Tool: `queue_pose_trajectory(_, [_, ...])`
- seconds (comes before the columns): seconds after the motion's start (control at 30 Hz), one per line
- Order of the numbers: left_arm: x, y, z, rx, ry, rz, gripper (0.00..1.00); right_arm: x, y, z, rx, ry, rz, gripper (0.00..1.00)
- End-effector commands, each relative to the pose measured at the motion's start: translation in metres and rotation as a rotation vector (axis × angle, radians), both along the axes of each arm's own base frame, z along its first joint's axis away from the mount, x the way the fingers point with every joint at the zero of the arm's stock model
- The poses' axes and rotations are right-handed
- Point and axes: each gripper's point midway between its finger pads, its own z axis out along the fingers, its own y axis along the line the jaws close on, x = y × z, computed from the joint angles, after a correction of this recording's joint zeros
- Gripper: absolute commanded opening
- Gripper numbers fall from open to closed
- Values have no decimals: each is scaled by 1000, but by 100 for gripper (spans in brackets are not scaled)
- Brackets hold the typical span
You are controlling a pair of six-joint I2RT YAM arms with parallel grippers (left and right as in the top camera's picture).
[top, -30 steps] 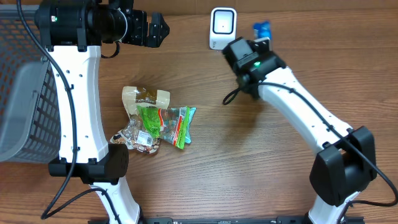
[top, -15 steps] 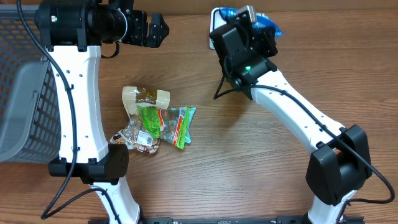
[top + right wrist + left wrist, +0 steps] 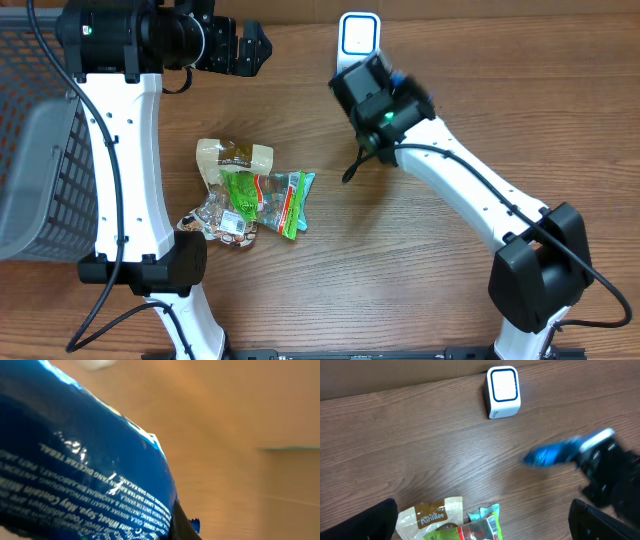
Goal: Scan the item barcode
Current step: 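Lift the blue packet and move it up to the white scanner, then turn the blue packet's barcode toward the scanner face with the right gripper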
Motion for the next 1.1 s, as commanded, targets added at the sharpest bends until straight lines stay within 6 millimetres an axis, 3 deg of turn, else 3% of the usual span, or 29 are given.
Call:
queue_pose_trajectory(0.0, [3, -3, -3, -2, 6, 0, 100, -28, 50, -22, 403, 215, 39, 4])
queue_pose_trajectory(0.07, [3, -3, -3, -2, 6, 0, 100, -42, 63, -18, 539, 311, 78, 4])
queue_pose_trajectory(0.17, [3, -3, -3, -1, 6, 0, 100, -55, 66, 5, 715, 405, 101, 4])
queue_pose_trajectory(0.4, [3, -3, -3, -2, 6, 0, 100, -64, 38, 89, 1064, 496, 96, 4])
queue_pose_trajectory(0.57, [3, -3, -3, -2, 6, 0, 100, -57, 11, 135, 1121, 417, 76, 4])
queue_pose_trajectory(0.73, [3, -3, -3, -2, 6, 0, 100, -53, 9, 176, 1134, 315, 135, 4])
queue_pose_trajectory(0.9, [3, -3, -3, -1, 6, 0, 100, -44, -2, 184, 1093, 242, 91, 4])
queue_pose_trajectory(1.07, [3, -3, -3, -2, 6, 0, 100, -38, -22, 164, 913, 183, -45, 4])
